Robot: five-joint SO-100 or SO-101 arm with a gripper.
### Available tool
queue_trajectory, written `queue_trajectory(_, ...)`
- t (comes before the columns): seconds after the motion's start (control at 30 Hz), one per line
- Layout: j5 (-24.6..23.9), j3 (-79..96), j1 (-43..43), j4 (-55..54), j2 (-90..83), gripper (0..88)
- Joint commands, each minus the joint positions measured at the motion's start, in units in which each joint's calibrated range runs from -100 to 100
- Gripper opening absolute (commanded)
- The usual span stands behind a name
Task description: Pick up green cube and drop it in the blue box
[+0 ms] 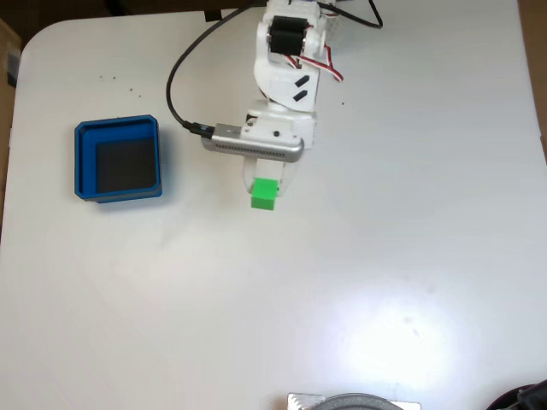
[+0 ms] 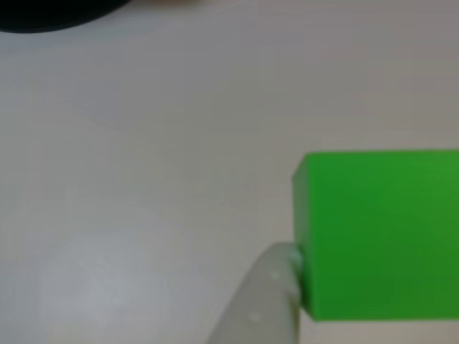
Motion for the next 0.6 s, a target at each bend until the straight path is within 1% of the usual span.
queue_trajectory(0.0,-0.15,-1.66,4.71,0.29,-4.34,1.2)
queue_trajectory(0.17,-0.15,-1.57,9.90,0.37,-4.34,1.2)
queue_trajectory(0.4,-0.20,-1.13,14.25,0.37,-3.92,1.2)
queue_trajectory(0.57,-2.34,-1.31,17.08,0.21,-2.92,1.2)
